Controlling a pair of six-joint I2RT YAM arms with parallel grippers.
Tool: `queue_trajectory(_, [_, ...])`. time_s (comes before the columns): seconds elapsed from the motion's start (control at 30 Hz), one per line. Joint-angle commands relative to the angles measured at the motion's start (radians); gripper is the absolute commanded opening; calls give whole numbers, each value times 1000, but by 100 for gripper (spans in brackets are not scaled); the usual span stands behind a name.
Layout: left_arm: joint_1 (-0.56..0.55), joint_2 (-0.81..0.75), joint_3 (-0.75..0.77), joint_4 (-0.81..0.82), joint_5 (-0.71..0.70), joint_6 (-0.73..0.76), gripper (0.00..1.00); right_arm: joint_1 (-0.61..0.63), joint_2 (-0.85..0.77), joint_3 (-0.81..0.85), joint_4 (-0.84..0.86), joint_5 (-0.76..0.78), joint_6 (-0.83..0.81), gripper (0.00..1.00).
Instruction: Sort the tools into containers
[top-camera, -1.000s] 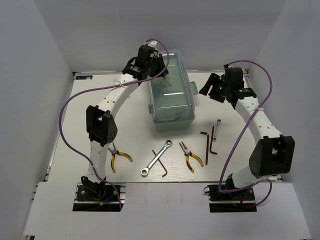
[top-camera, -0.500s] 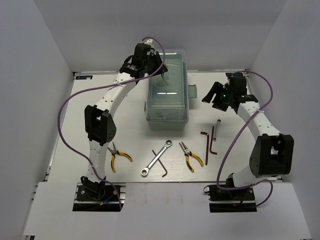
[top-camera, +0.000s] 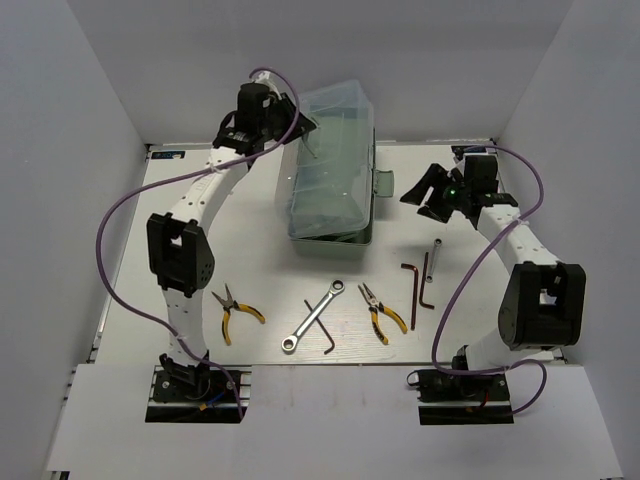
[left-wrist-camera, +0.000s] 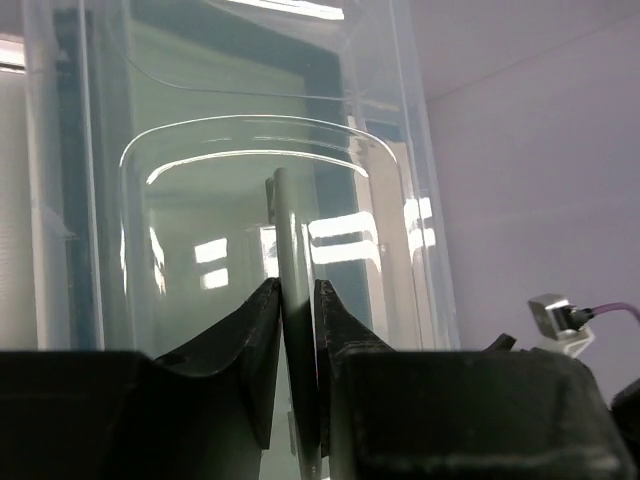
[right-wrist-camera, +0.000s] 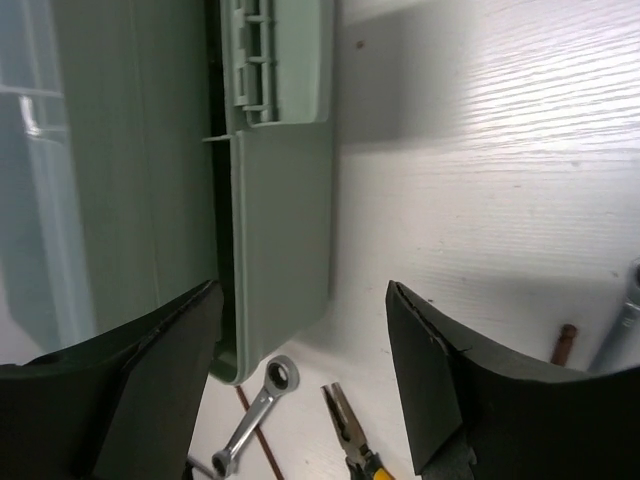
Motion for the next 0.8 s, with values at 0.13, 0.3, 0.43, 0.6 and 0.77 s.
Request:
queue_trajectory(0.13, [96,-214,-161,274,125,-103,0,-10,50,-6,161,-225,67,71])
queue_trajectory(0.3, [147,-247,-249,337,191,-135,0,-10,73,-11,216,-288,83,71])
queue_trajectory(0.43, [188,-267,-345,430,243,-172,0,-8,94,1,252,-352,107,66])
queue_trajectory(0.6, [226,-287,-422,479,288,-204,0,13,195,95,272,-399,98,47])
queue_trajectory(0.77, [246,-287,-455,521,332,-222,0,73,270,235,112,-314,12,49])
